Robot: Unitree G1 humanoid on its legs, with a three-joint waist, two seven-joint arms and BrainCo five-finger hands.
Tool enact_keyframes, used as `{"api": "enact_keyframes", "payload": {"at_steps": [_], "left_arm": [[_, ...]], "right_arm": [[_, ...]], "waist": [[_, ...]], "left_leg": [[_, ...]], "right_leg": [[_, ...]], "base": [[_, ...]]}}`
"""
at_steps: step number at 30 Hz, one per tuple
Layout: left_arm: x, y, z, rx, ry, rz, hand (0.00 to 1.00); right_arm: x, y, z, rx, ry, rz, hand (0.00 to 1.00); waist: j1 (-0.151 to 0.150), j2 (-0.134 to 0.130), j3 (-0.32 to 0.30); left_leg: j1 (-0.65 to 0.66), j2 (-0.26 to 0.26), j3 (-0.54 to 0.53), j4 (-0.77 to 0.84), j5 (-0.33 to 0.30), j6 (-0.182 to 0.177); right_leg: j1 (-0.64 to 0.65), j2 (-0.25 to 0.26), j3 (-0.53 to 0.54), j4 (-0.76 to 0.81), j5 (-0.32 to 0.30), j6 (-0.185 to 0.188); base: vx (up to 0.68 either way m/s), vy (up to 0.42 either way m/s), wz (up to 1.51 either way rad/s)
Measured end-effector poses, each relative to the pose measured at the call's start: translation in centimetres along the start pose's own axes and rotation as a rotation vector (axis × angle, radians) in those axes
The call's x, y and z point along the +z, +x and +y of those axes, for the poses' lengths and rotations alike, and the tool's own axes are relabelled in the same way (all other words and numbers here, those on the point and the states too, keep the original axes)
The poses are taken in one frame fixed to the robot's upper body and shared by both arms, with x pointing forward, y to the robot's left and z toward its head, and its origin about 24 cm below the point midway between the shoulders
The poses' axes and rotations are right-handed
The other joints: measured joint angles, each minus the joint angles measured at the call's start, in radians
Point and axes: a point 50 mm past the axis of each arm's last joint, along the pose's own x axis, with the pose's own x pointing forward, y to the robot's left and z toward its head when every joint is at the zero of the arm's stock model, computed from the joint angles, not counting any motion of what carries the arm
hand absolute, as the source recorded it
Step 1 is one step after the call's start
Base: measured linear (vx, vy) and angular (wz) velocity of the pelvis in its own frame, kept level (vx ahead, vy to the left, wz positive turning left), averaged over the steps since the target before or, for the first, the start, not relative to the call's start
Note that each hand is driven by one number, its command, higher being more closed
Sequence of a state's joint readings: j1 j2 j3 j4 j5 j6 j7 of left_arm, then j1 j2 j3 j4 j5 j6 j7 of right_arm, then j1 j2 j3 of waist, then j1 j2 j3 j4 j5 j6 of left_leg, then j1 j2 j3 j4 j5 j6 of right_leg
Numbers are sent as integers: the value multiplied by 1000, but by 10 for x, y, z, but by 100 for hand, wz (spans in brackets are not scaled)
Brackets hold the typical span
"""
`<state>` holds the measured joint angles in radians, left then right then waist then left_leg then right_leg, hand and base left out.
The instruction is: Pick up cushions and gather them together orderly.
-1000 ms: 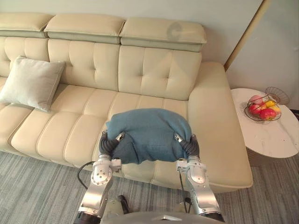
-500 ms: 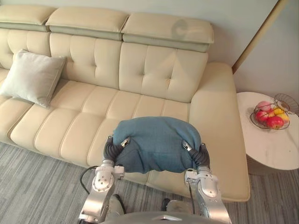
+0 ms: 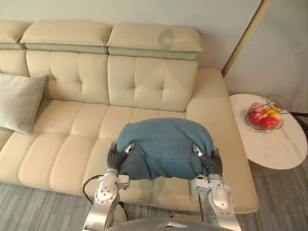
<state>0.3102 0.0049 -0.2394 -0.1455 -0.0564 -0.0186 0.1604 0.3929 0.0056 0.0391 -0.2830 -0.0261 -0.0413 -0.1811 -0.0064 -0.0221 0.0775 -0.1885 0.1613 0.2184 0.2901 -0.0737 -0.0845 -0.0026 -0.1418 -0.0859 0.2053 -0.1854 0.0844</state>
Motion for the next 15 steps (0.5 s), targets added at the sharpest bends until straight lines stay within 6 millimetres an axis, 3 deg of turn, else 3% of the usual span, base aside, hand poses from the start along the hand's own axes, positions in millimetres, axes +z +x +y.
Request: {"api": "enact_keyframes", "payload": {"at_steps": [9,15], "left_arm": [[-2,2,4,4,30,5,100],[7,24,9,78,59,-34,100]], "right_arm": [[-23,15,10,25,-28,77,100],[-17,40,30,35,-65,36,100]], "waist": [[-8,-5,-4],[-16,-3,0]], "left_leg": [[9,-20,27,-90,31,-2],[-40,-34,28,-175,102,14]], "right_leg": [[-27,5,79,-125,81,10],[-102,7,89,-153,152,6]], "base": [[-23,32,-23],[-66,24,-6]]}}
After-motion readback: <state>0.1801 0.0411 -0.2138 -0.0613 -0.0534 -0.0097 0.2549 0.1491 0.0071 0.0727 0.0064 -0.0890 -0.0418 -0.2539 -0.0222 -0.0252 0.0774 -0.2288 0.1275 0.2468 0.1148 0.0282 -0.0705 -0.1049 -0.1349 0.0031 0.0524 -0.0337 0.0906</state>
